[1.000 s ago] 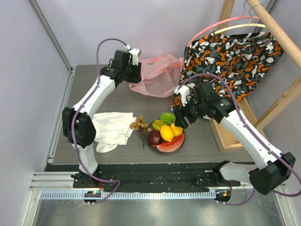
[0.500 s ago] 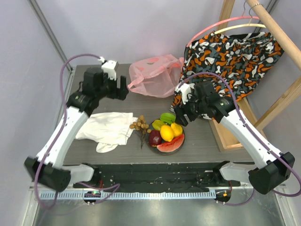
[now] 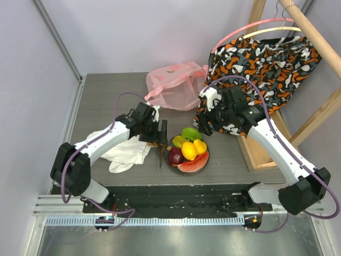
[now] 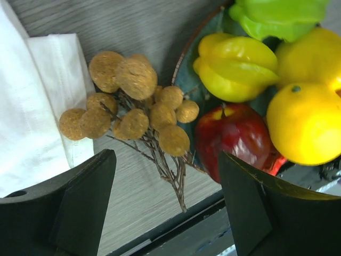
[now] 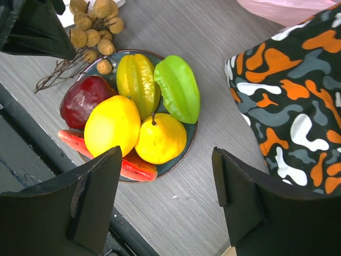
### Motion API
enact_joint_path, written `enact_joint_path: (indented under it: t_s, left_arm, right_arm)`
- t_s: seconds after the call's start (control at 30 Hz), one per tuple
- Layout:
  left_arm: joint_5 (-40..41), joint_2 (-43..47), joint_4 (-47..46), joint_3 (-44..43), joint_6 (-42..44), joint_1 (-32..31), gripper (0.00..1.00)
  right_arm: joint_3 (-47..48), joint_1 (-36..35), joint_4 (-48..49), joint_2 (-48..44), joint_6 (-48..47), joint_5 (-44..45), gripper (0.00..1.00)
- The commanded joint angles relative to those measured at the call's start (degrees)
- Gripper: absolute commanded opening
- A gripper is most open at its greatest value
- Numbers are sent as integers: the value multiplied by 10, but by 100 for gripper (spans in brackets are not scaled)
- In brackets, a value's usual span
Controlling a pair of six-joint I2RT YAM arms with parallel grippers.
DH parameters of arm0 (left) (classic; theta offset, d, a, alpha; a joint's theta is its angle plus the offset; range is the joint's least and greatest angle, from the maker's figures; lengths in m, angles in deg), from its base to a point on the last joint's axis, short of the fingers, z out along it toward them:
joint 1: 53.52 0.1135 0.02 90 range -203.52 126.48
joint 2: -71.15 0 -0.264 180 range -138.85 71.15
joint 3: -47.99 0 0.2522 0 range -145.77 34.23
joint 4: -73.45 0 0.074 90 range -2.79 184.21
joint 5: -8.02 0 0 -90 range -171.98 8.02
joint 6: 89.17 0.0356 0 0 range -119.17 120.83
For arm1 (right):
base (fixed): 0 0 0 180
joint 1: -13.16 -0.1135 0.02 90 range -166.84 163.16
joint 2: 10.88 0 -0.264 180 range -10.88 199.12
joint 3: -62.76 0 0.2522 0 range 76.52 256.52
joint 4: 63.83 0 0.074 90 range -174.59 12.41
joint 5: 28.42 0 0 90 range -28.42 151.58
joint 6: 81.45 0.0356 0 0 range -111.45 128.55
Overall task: Take the fake fruits out of the plastic bag
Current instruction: Pick up the fake fruit from the center of the board.
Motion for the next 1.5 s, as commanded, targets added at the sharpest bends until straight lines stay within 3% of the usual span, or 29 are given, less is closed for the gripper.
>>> enact_joint_path:
  t_s: [0.0, 0.07, 0.13, 0.23, 0.27, 0.43, 0.53, 0.7, 0.8, 1.23, 1.47]
  left_arm:
    - [39, -24, -19, -27, -53, -1, 80]
    - [28, -54, -22, -32, -55, -1, 74]
    - [15, -65, -29, -33, -50, -1, 55]
    - [3, -78, -33, -31, -49, 4, 25]
    - [0, -71, -30, -31, -48, 6, 0]
    - [-18, -3, 38, -65, -9, 39, 0]
    - [-70, 40, 51, -96, 28, 41, 0]
    - [-185, 58, 49, -119, 42, 22, 0]
    - [-205, 57, 24, -117, 45, 7, 0]
    - [-147, -5, -11, -273, 50, -56, 0]
    - [-150, -37, -20, -306, 49, -73, 0]
  right_arm:
    - [16, 8, 21, -34, 5, 6, 76]
    - [9, 9, 22, -40, 3, 9, 77]
    - [0, 10, 24, -49, 3, 11, 77]
    - [-13, 12, 28, -57, 3, 6, 77]
    - [-14, 13, 30, -56, 4, 4, 77]
    - [-11, 14, 32, -54, 2, 6, 77]
    - [-10, 17, 37, -53, -3, 12, 77]
    - [-16, 23, 42, -47, -12, 22, 77]
    - [-16, 24, 45, -42, -15, 29, 77]
    - [-41, 33, 54, -63, -28, 51, 78]
    - [-61, 36, 58, -78, -33, 55, 79]
